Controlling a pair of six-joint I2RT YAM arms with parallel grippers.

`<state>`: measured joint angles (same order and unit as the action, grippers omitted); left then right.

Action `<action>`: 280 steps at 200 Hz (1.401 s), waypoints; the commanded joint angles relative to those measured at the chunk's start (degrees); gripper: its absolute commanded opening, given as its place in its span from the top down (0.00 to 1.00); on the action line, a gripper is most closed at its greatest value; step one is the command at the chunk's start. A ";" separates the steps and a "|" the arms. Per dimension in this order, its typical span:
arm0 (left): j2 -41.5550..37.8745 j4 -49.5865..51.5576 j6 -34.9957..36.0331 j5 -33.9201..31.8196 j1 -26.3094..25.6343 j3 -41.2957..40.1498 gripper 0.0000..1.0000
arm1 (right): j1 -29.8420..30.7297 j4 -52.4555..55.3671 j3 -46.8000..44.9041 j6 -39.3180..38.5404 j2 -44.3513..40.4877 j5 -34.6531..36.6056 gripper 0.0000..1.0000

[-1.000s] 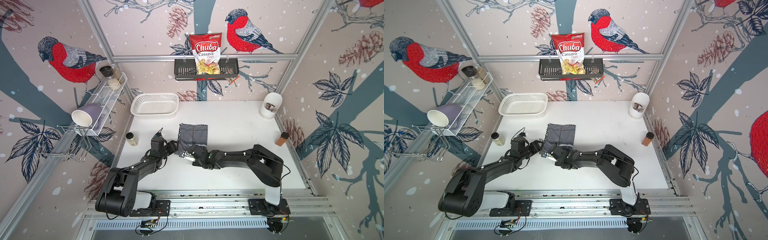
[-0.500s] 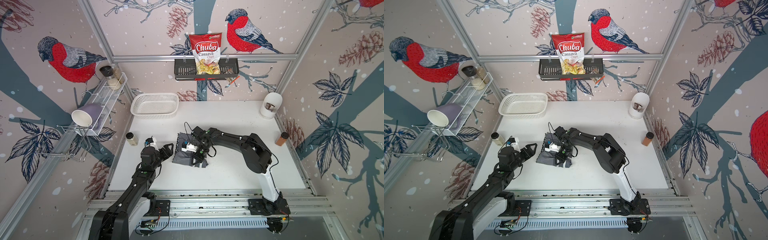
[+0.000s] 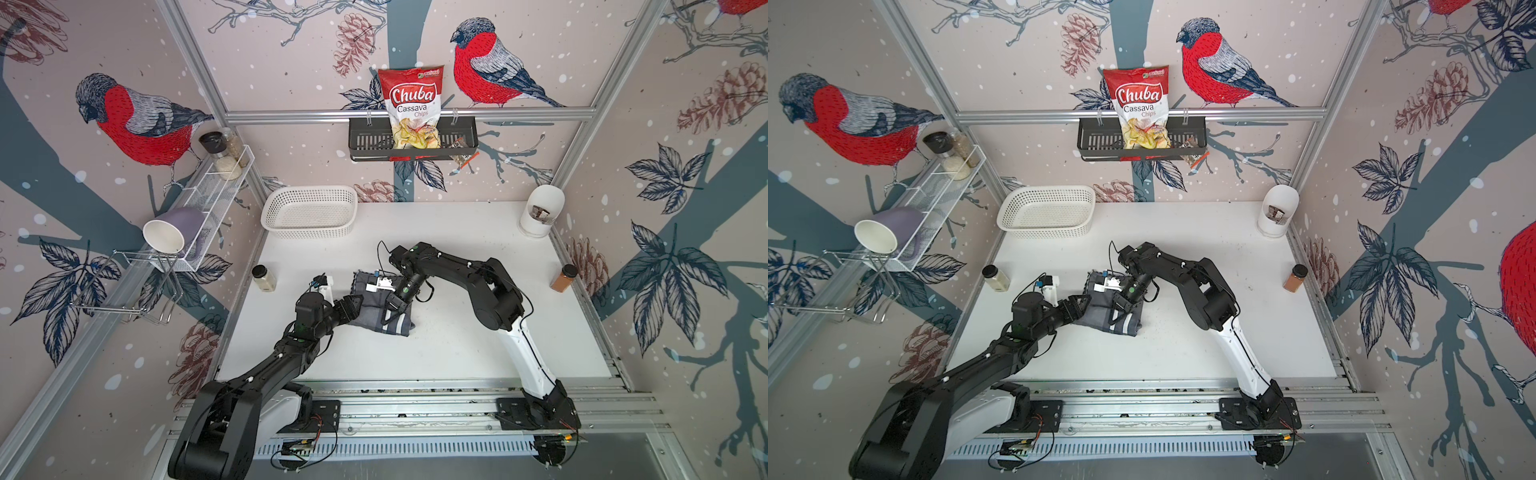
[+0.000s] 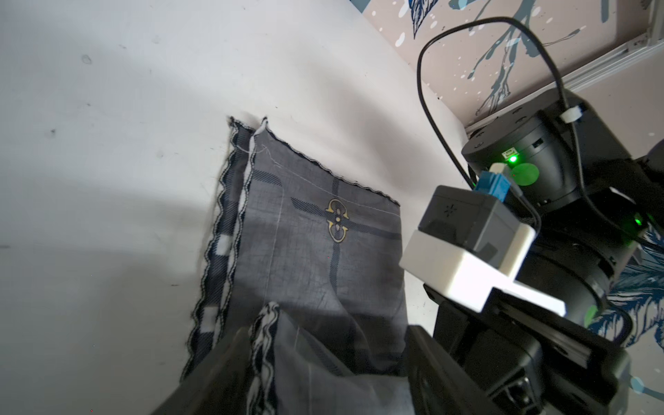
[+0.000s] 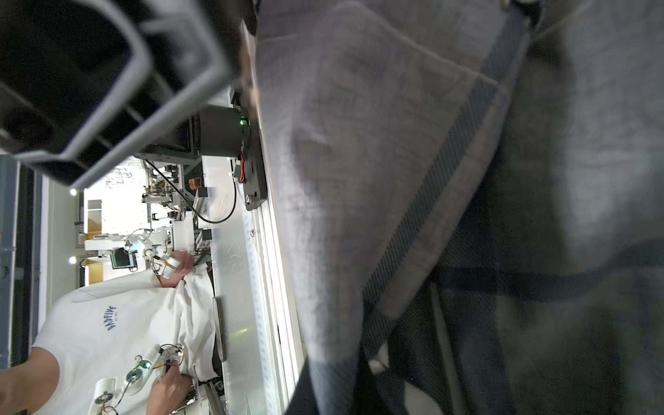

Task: Roll up the pillowcase
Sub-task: Roll the pillowcase at the center of the board.

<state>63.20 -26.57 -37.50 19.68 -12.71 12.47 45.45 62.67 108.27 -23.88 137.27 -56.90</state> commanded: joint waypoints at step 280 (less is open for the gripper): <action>10.57 1.78 -0.65 -8.65 -0.29 3.75 0.62 | 28.51 -95.52 -61.55 -23.87 -25.89 94.36 0.16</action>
<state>74.63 -25.85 -38.96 11.84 -12.97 15.88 75.61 -32.08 46.06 -46.59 108.99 35.33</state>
